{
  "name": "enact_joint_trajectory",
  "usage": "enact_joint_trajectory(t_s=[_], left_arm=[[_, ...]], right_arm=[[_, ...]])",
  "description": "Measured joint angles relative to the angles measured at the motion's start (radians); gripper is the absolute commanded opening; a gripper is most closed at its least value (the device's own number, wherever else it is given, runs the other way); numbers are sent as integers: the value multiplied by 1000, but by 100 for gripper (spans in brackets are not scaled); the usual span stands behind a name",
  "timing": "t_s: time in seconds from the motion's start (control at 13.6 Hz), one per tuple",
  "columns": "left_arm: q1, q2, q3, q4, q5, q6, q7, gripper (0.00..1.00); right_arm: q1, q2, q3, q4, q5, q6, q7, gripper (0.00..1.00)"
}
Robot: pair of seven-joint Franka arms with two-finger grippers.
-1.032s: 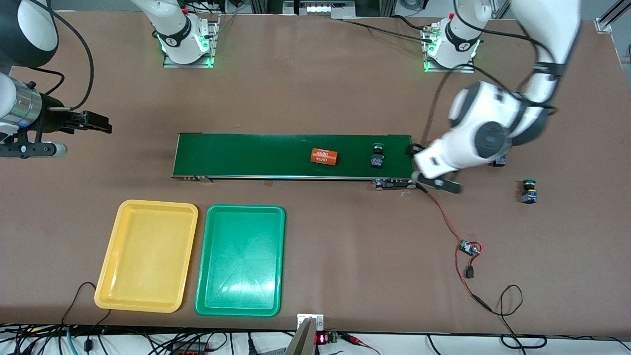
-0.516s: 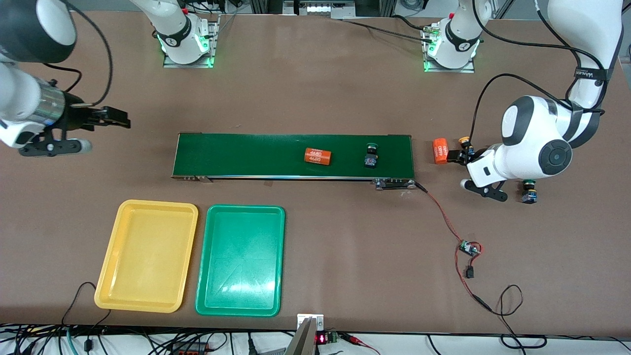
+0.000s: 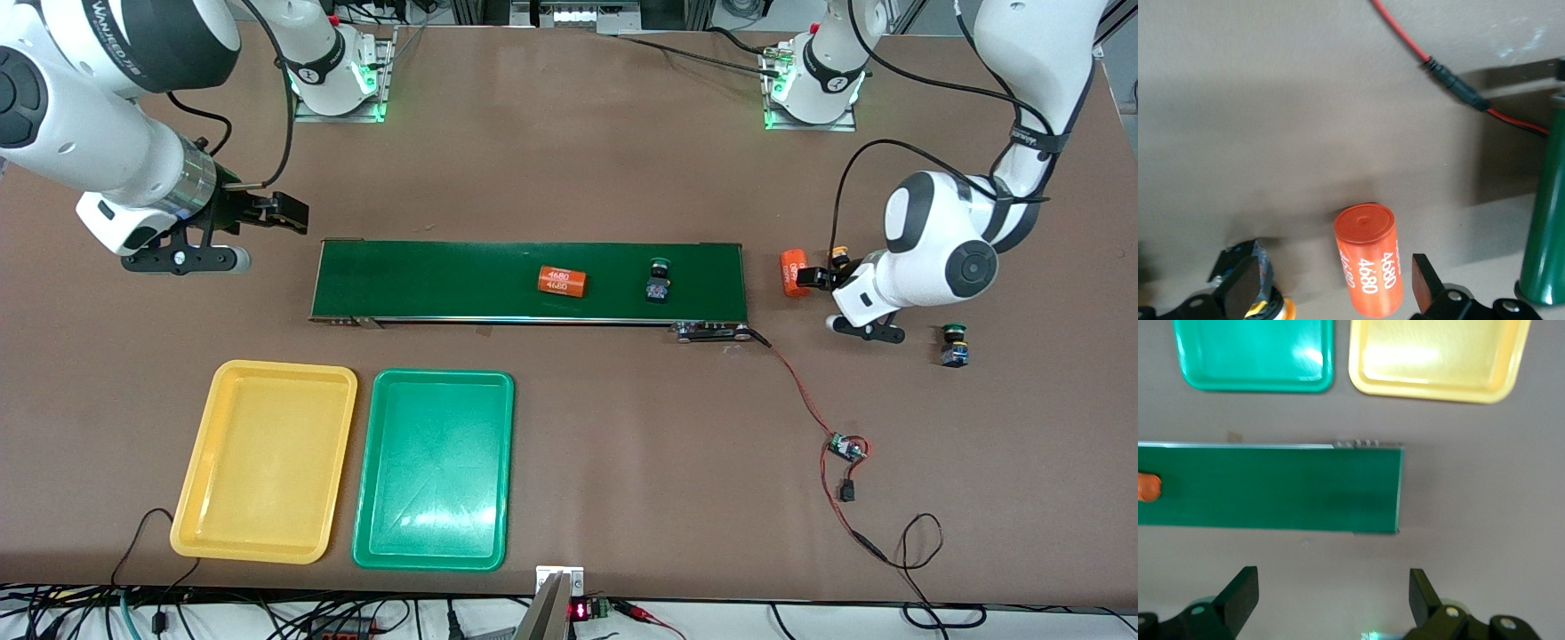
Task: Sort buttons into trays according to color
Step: 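Grasp the second orange cylinder with the left gripper while the right gripper approaches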
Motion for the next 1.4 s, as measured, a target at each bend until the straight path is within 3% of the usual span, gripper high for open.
enact_joint_trajectory(t_s=[0.29,0.88,0.96,1.03,1.11,1.4], left_arm=[[0,-14,-4,-51,-51,30,-50,100],[-3,-15,-11,-134,-63,125,-76,100],[-5,-15,-12,-147,-63,143,-76,96],[-8,-15,-13,-157,-63,152,-77,87],[-11,-15,-14,-163,-63,156,-79,65],[-23,-15,-16,-168,-63,157,-84,5]], right_arm=[[58,-80,0,-144,9,85,107,100],[177,-95,8,-190,9,129,185,100],[178,-93,8,-195,9,135,185,100],[178,-93,8,-197,9,138,185,100],[178,-92,8,-198,9,139,185,100],[178,-88,14,-223,9,190,186,100]])
